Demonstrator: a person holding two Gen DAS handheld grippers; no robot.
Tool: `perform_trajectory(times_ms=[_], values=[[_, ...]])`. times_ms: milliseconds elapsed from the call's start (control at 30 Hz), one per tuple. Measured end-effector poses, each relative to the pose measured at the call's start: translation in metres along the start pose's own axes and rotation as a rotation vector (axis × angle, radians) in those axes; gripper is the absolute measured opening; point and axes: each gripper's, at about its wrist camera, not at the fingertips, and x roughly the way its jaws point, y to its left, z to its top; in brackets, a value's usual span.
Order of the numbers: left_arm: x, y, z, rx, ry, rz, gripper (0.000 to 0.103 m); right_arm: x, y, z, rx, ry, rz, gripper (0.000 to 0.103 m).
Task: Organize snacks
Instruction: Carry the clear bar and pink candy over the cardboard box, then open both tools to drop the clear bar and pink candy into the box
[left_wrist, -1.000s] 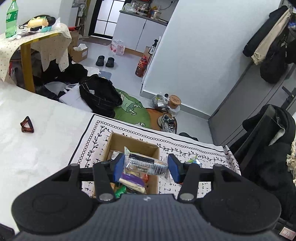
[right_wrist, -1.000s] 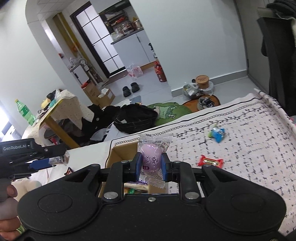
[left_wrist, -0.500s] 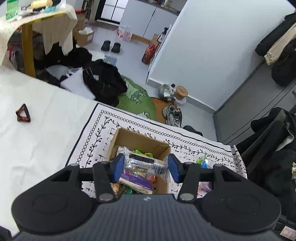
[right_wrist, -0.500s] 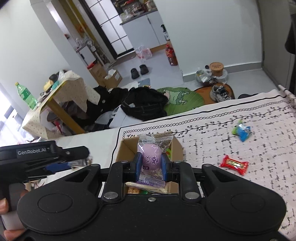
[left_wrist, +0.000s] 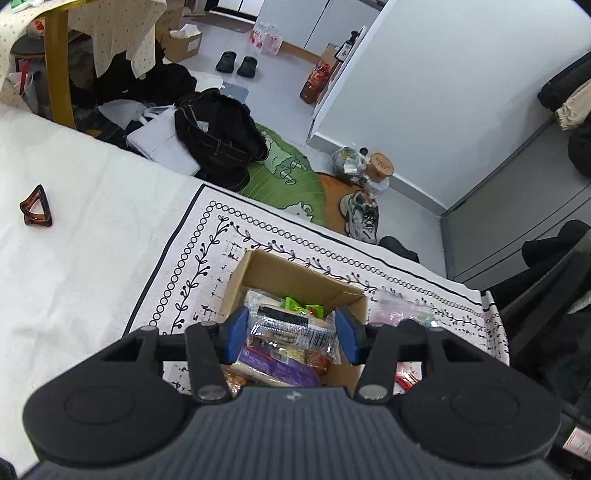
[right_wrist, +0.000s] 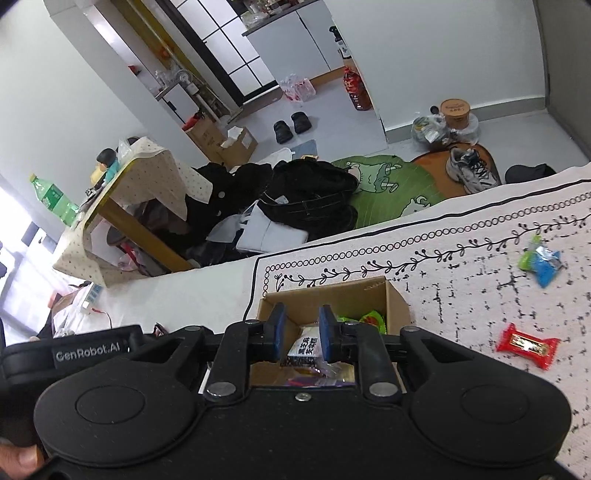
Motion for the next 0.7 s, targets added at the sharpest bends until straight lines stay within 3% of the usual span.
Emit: perform_trajectory(times_ms=[400,600,700], values=[[0.038,-0.004,0.011,0.000,0.074,0.029,0.051,0.000,-0.034,0.002,0.056,0.057,-0.063,0.028],[0.051,-0.016,0.009,0.008,0.104,0.015,0.051,-0.007,-0.046,0.002,0.069,0.056,-0.080,0.031],[0.054,-0.022,0.008,0.010,0.109,-0.002,0.056,-0.012,-0.050,0.003,0.073,0.049,-0.091,0.034]])
